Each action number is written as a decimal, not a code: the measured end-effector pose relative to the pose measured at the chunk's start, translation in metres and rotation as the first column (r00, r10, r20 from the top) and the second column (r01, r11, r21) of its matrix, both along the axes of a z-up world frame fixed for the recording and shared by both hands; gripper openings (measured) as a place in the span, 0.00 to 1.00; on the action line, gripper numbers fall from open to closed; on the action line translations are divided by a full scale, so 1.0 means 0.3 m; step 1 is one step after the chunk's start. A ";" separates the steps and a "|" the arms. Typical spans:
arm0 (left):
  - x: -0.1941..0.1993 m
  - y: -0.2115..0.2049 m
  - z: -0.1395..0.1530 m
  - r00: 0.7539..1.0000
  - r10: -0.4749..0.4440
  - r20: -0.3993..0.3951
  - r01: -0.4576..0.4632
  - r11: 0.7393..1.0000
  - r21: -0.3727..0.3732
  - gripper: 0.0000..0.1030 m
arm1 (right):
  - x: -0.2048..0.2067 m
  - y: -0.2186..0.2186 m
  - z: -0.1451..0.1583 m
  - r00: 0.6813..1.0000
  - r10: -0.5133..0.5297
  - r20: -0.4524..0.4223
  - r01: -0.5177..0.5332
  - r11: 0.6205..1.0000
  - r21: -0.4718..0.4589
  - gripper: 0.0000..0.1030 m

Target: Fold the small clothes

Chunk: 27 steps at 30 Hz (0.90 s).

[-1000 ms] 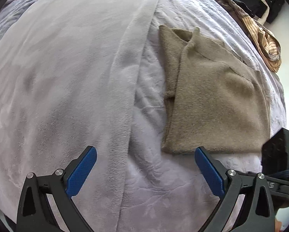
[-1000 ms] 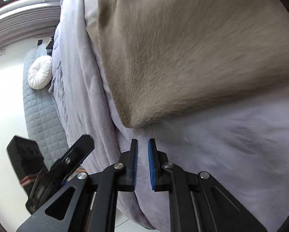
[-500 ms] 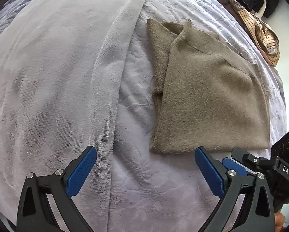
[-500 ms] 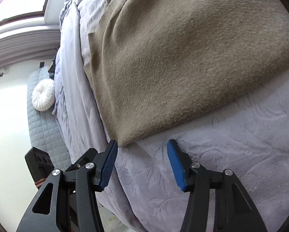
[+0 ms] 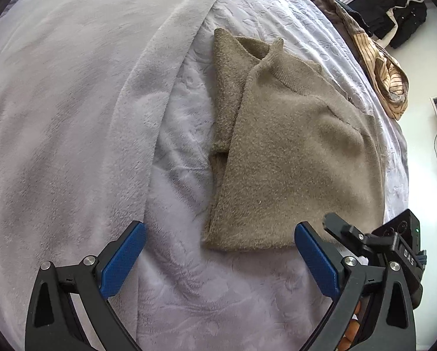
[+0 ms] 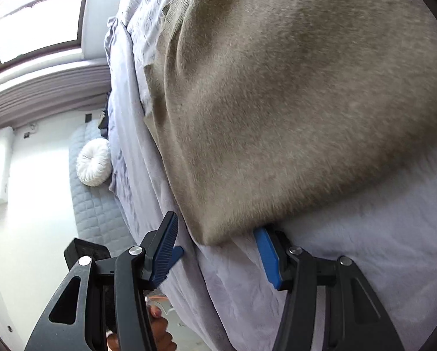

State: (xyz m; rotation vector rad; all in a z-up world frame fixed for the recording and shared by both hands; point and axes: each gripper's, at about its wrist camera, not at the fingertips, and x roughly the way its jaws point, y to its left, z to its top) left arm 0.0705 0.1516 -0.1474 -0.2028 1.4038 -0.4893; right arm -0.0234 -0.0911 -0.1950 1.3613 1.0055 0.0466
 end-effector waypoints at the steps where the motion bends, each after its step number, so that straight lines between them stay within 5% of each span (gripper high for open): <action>1: 0.004 -0.007 -0.004 1.000 -0.001 0.003 0.001 1.000 0.005 0.99 | 0.007 0.000 -0.011 1.000 -0.003 -0.001 0.003 1.000 0.005 0.56; 11: 0.036 -0.020 -0.034 0.999 0.024 0.021 -0.024 0.999 -0.023 0.99 | 0.055 0.004 -0.072 0.998 -0.034 0.057 0.030 0.997 0.078 0.56; 13: 0.040 -0.013 -0.028 0.999 0.031 0.021 -0.030 0.998 -0.049 0.99 | 0.060 0.006 -0.074 0.996 -0.040 0.079 0.031 0.994 0.109 0.48; 15: 0.051 0.002 -0.018 0.999 0.040 0.014 -0.038 0.994 -0.106 0.99 | 0.065 0.003 -0.070 0.995 -0.044 0.085 0.034 0.991 0.126 0.12; 16: 0.055 0.005 -0.015 0.999 0.041 0.007 -0.040 0.991 -0.128 0.99 | 0.065 -0.004 -0.065 0.995 -0.050 0.089 0.038 0.991 0.132 0.09; 23: 0.156 -0.006 -0.009 0.998 -0.024 -0.066 -0.002 0.926 -0.377 0.99 | 0.114 -0.028 0.066 0.978 -0.009 0.207 -0.016 0.993 0.117 0.09; 27: 0.249 -0.094 -0.046 0.991 -0.094 -0.099 0.042 0.899 -0.435 0.99 | 0.135 -0.052 0.140 0.966 0.028 0.257 -0.051 0.995 0.084 0.09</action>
